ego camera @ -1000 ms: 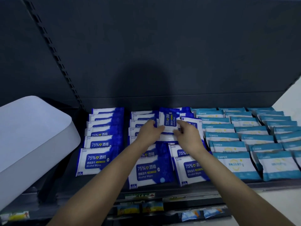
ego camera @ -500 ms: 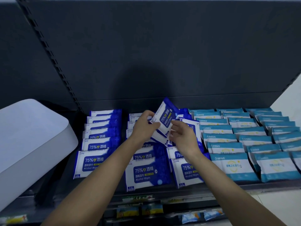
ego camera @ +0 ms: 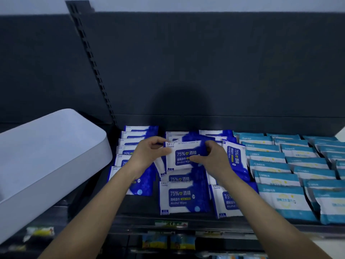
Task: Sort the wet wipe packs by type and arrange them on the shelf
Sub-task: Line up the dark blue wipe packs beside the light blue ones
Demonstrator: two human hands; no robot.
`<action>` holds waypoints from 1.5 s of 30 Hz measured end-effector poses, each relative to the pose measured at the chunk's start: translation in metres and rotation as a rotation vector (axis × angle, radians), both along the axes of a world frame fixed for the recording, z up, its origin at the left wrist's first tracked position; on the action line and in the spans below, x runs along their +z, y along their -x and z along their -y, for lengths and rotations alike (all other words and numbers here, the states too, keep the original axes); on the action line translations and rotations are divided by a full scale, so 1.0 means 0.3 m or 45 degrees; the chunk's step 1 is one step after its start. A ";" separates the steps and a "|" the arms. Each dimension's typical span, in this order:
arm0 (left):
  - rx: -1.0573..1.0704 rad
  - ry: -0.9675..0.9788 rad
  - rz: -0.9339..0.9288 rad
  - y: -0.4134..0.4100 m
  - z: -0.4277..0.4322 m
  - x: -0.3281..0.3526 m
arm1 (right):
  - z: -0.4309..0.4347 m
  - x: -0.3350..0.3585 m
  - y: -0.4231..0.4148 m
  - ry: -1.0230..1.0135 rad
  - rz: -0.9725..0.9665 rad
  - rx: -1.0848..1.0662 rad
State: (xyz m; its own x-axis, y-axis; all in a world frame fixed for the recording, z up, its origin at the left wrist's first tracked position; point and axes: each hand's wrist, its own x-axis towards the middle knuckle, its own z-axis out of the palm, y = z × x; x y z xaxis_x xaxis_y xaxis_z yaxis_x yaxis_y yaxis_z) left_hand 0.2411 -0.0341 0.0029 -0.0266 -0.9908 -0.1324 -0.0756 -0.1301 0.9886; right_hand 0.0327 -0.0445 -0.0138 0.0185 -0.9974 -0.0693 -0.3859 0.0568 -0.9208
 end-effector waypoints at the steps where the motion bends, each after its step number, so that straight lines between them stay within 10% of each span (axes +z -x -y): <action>1: 0.030 -0.004 -0.022 -0.019 -0.017 -0.012 | -0.005 -0.004 -0.017 0.013 -0.006 -0.008; 19: 0.178 -0.024 0.004 -0.370 -0.249 -0.120 | -0.186 -0.080 -0.395 -0.104 0.121 0.222; 25: 0.646 0.128 0.528 -0.315 -0.326 -0.201 | -0.261 -0.120 -0.450 -0.013 -0.180 0.312; 45: 0.129 0.016 0.188 -0.338 -0.331 -0.191 | -0.261 -0.132 -0.442 0.327 -1.178 0.731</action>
